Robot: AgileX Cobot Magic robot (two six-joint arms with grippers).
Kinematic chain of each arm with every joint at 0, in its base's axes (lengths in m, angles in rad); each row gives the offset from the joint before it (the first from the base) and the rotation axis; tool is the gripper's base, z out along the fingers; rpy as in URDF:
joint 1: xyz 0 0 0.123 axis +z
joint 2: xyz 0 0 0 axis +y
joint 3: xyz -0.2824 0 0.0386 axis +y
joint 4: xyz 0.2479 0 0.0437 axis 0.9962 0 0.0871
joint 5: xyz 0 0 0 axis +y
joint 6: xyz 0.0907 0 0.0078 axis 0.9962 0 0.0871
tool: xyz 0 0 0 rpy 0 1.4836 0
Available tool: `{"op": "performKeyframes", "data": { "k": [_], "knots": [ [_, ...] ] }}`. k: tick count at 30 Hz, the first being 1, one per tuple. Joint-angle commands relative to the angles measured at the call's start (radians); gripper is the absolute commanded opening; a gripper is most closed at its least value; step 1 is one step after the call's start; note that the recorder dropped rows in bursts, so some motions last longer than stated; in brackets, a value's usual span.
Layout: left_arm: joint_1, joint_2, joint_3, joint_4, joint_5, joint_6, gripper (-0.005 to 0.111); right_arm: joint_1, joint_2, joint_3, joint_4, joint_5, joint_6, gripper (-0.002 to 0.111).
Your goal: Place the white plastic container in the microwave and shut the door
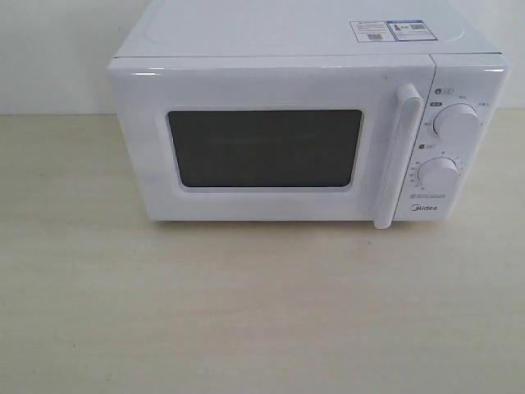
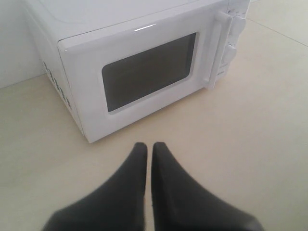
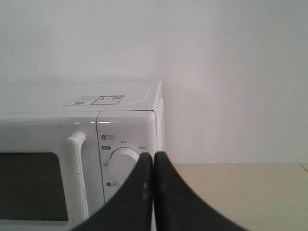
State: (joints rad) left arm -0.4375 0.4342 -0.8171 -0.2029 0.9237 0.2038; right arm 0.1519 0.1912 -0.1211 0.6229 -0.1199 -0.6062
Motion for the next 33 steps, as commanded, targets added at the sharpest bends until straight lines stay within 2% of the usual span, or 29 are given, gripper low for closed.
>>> {"op": "performKeyframes", "data": {
  "k": [1,3,5,11,21,29,33],
  "knots": [
    [-0.004,-0.008,0.004,0.005,-0.004,-0.01,0.004,-0.004,-0.054,0.023,-0.284,0.044,0.294,0.0],
    [-0.004,-0.008,0.004,0.005,-0.004,-0.01,0.004,-0.004,-0.079,0.036,-0.434,0.064,0.42,0.0],
    [-0.004,-0.008,0.004,0.005,-0.004,-0.01,0.004,-0.004,-0.102,0.041,-0.493,0.099,0.444,0.0],
    [-0.004,-0.008,0.004,0.005,-0.004,-0.01,0.004,-0.004,-0.181,0.041,-0.527,0.12,0.432,0.0],
    [-0.004,-0.009,0.004,0.005,-0.009,-0.01,0.004,-0.004,-0.191,0.041,-0.578,0.307,0.44,0.0],
    [-0.004,-0.009,0.004,0.005,-0.011,-0.01,0.004,-0.004,-0.191,0.041,-0.578,0.335,0.444,0.0],
    [-0.004,-0.009,0.004,0.005,-0.011,-0.01,0.004,-0.004,-0.191,0.041,-0.582,0.385,0.516,0.0]
  ]
}}
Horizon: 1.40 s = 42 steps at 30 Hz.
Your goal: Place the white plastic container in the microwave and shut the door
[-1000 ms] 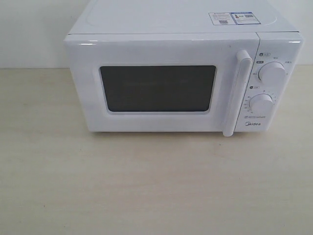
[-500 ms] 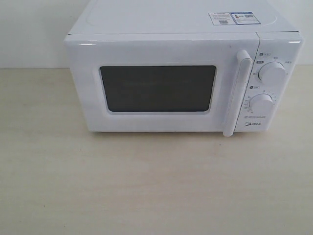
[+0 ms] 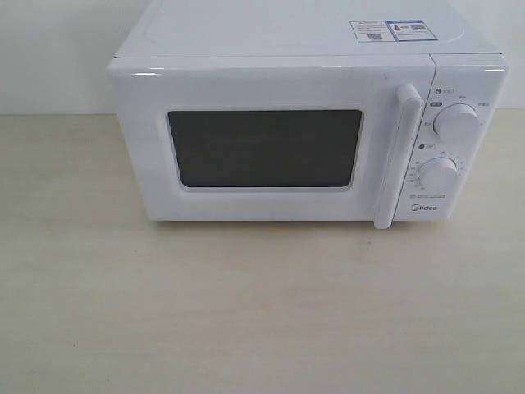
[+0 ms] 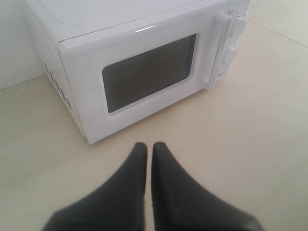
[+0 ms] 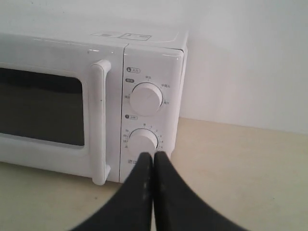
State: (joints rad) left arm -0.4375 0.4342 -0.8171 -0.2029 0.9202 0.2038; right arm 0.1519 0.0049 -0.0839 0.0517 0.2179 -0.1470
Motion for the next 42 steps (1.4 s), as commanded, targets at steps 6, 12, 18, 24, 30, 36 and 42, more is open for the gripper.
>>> {"op": "performKeyframes", "data": {
  "k": [6,12,18,24,30,36,42],
  "knots": [
    [-0.004,-0.009,0.004,0.005,-0.008,-0.01,0.004,-0.004,-0.005,0.041,-0.045,0.187,0.083,0.0],
    [-0.004,-0.009,0.004,0.005,-0.008,-0.01,0.004,-0.004,-0.005,0.084,-0.045,0.139,0.084,0.0],
    [-0.004,-0.009,0.004,0.005,-0.008,-0.01,0.004,-0.004,-0.005,0.084,-0.052,0.137,0.127,0.0],
    [-0.004,-0.009,0.004,0.005,-0.008,-0.01,0.004,-0.004,-0.005,0.084,-0.052,0.145,0.18,0.0],
    [-0.004,-0.009,0.004,0.005,-0.008,-0.01,0.004,-0.016,-0.005,0.084,-0.061,0.144,0.178,0.0],
    [-0.004,-0.009,0.004,0.005,-0.008,-0.01,0.004,-0.09,-0.005,0.084,-0.061,0.144,0.174,0.0],
    [-0.004,-0.009,0.004,0.005,-0.008,-0.01,0.004,-0.1,-0.005,0.084,-0.061,0.144,0.157,0.0]
  ]
}}
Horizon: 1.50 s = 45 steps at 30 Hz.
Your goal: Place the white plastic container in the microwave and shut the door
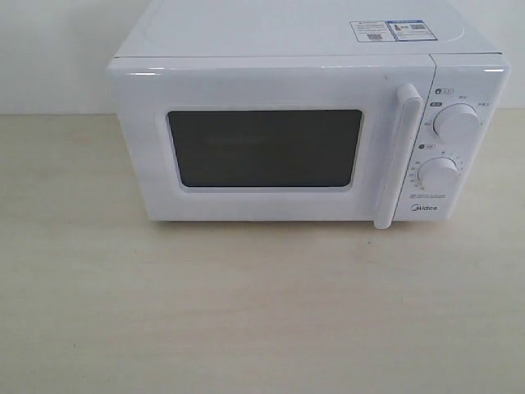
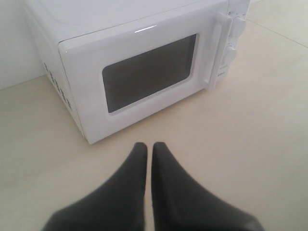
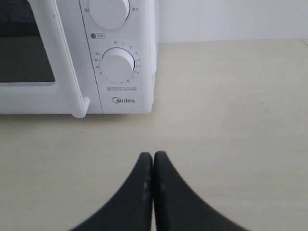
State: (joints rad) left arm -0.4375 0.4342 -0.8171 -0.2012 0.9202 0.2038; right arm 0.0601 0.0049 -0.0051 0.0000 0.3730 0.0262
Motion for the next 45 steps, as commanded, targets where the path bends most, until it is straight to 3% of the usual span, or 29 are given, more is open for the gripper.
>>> {"op": "performKeyframes", "data": {
  "k": [1,45],
  "knots": [
    [-0.004,-0.009,0.004,0.003,-0.008,-0.01,0.004,-0.009,-0.005,0.005,-0.009,-0.011,-0.018,0.0],
    [-0.004,-0.009,0.004,0.003,-0.008,-0.01,0.004,-0.03,-0.005,0.005,-0.01,-0.013,-0.032,0.0]
  ]
}}
